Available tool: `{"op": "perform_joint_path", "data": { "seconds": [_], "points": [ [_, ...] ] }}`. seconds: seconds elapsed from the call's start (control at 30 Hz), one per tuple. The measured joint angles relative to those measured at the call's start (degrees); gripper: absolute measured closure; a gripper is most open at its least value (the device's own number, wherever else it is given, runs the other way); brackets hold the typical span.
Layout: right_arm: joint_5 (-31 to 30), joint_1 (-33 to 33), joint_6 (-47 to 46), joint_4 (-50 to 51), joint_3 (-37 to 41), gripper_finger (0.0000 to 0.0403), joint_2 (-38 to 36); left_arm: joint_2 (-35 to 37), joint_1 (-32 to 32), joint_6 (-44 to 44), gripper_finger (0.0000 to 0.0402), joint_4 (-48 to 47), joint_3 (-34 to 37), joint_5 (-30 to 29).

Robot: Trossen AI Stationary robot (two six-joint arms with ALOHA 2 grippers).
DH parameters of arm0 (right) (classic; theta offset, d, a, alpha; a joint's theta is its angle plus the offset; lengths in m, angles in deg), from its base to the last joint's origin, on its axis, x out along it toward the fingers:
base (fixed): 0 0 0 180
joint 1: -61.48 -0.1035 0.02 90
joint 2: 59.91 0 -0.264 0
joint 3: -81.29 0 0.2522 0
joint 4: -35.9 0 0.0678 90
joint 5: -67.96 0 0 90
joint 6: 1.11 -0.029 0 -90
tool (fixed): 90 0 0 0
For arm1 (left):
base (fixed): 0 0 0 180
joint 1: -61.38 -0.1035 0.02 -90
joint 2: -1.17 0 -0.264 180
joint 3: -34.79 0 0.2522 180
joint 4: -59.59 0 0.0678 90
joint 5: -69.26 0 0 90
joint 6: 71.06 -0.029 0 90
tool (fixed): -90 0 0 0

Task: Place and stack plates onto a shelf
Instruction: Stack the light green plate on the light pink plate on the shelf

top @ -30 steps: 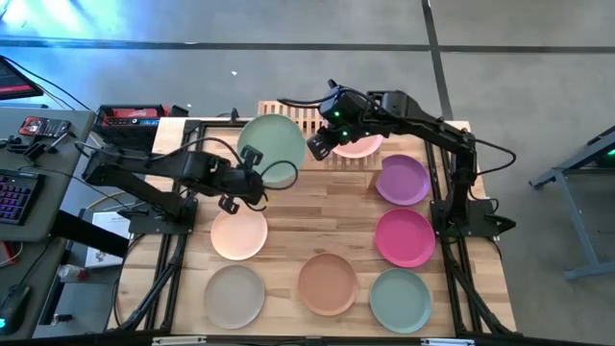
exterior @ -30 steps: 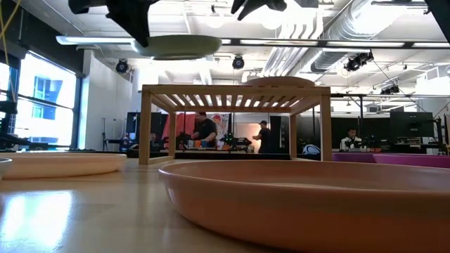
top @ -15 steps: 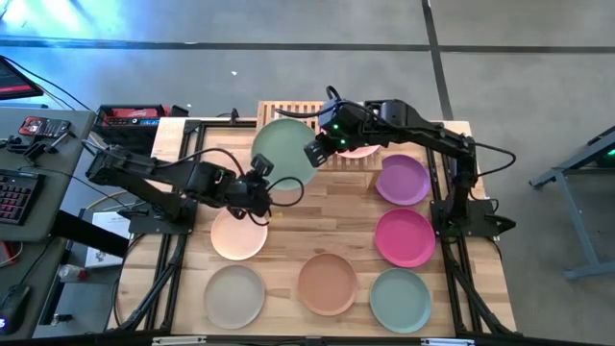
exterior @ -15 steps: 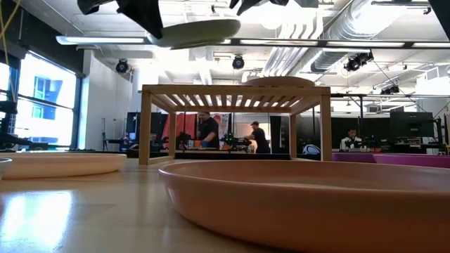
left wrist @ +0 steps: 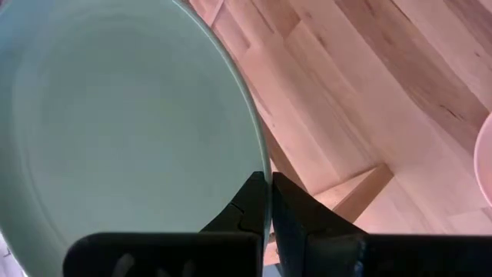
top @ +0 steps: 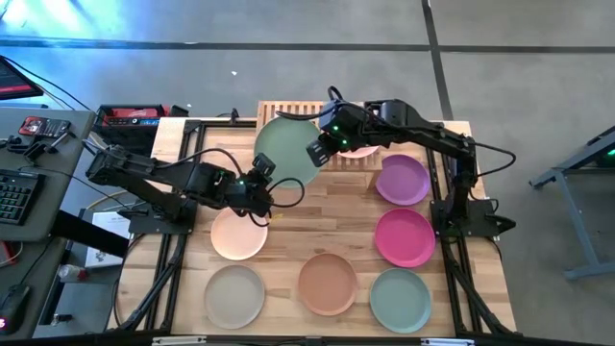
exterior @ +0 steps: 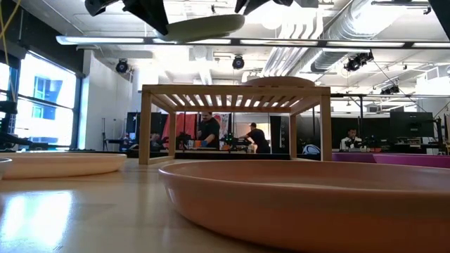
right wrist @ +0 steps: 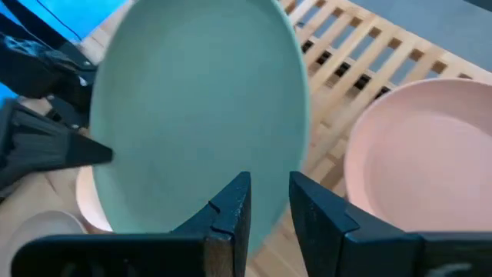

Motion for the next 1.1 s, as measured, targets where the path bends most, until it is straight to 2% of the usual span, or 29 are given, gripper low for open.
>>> {"op": "perform_joint_path", "data": {
  "seconds": [0.73,0.93,1.1],
  "points": [
    [-0.56,0.09,3.72,-3.74,-0.02,0.0318,-0.49,0.0,-0.04,0.2,0.0401,-0.42,0.0,-0.18],
    [-3.54,0.34,4.52,-3.23,-0.83,0.0318,-0.68,0.0,-0.2,0.44,0.0401,-0.42,0.0,-0.16],
    [-2.47,1.37,4.51,-2.18,-0.92,0.0318,-0.21,0.0,-0.2,0.46,0.0401,-0.37,0.0,-0.15]
  ]
}}
